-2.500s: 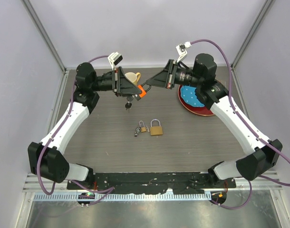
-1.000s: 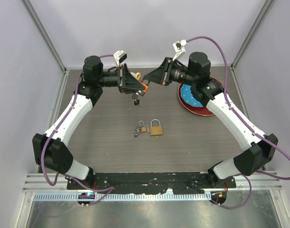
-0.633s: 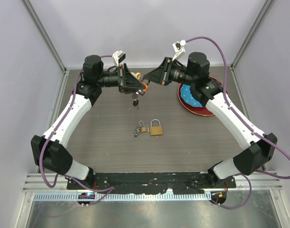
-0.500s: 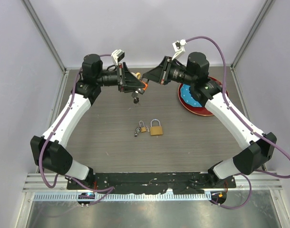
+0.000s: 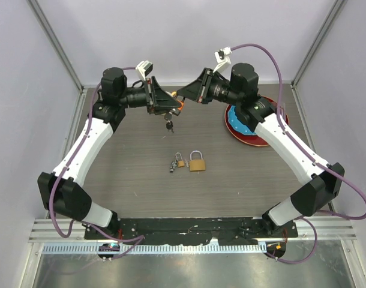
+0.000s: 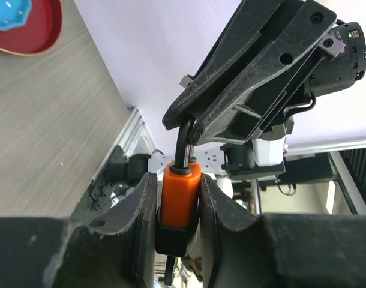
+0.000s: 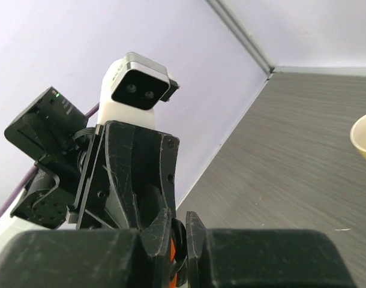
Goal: Lock with the key
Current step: Lock the lock.
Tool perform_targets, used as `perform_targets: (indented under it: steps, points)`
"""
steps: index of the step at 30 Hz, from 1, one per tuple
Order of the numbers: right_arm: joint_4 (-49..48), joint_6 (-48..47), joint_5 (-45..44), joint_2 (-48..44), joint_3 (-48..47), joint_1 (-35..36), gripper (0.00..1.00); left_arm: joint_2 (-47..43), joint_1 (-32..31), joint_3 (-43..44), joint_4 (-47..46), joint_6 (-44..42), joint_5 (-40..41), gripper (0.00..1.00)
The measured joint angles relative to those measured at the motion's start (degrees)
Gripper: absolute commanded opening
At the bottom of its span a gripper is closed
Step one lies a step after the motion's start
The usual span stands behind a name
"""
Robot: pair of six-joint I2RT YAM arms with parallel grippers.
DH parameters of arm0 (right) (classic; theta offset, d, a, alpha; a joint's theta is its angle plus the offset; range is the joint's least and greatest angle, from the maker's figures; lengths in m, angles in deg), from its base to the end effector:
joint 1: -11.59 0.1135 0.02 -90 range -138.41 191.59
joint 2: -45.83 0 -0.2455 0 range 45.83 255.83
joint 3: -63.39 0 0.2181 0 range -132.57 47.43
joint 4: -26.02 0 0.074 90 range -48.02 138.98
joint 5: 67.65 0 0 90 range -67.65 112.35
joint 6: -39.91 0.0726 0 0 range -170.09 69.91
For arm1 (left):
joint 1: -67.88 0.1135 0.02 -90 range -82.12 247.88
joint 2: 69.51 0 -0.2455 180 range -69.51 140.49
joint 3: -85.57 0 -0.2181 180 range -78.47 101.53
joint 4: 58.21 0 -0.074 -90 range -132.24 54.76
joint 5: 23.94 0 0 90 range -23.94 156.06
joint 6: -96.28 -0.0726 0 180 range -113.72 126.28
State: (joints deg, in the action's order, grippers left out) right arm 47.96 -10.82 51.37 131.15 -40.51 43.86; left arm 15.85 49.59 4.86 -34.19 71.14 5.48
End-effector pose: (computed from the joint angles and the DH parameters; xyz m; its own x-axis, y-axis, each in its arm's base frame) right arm 0.2720 0.2134 0.4196 -0.5931 0.2801 -0.7548 -0.6471 0.3920 0.6539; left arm 0.2838 -0.1604 0.3915 -0.9473 -0.1552 -0.2801 0.2608 0.1336 -0.9561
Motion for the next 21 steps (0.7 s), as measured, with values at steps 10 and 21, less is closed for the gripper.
perform_targets:
  steps: [10,21]
  points:
    - [3.78,8.2,11.89,8.04,-8.52,-1.81,0.58,-10.1,0.37,-12.46,-6.58,-1.68,14.34,0.0]
    - [4.61,12.2,17.62,6.75,-7.65,-3.82,0.69,-11.26,2.08,-15.04,-11.02,-0.28,23.85,0.0]
